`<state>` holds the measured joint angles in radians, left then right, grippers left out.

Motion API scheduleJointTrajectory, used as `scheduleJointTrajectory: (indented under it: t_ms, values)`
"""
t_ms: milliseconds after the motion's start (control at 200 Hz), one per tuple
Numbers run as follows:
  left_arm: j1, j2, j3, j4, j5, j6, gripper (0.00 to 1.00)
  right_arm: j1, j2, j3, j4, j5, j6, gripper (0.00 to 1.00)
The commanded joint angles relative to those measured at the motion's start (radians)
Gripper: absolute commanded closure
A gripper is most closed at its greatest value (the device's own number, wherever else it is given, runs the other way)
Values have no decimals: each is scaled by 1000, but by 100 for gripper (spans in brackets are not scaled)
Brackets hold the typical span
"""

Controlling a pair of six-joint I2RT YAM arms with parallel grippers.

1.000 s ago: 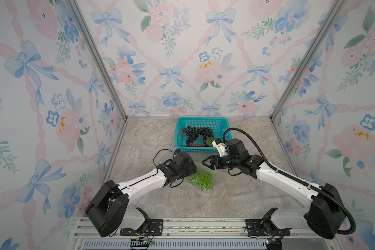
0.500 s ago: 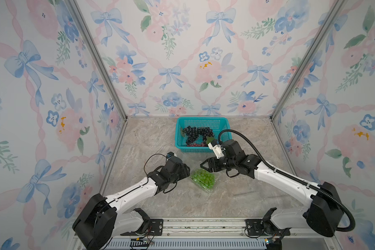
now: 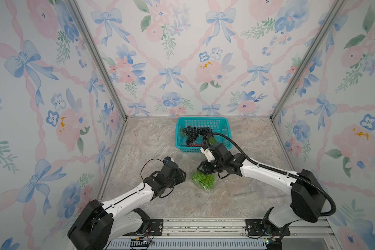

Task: Pack grapes into containers
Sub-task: Close the packing box at the center of the board.

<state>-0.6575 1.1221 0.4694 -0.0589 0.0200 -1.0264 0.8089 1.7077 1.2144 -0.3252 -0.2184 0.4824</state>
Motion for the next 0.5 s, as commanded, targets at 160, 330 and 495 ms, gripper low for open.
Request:
scheduleJointTrajectory:
  t_ms: [160,330,495]
  values:
    - [20,-20,-26,67,92,0,63,23,38,-11,-24,60,10,63]
    - [48,-70,-57,68,122,-1,64,39,56,-16,-25,69,14,63]
    - [50,-60,-57,74,147,-2,63,50,67,-16,-22,68,17,63]
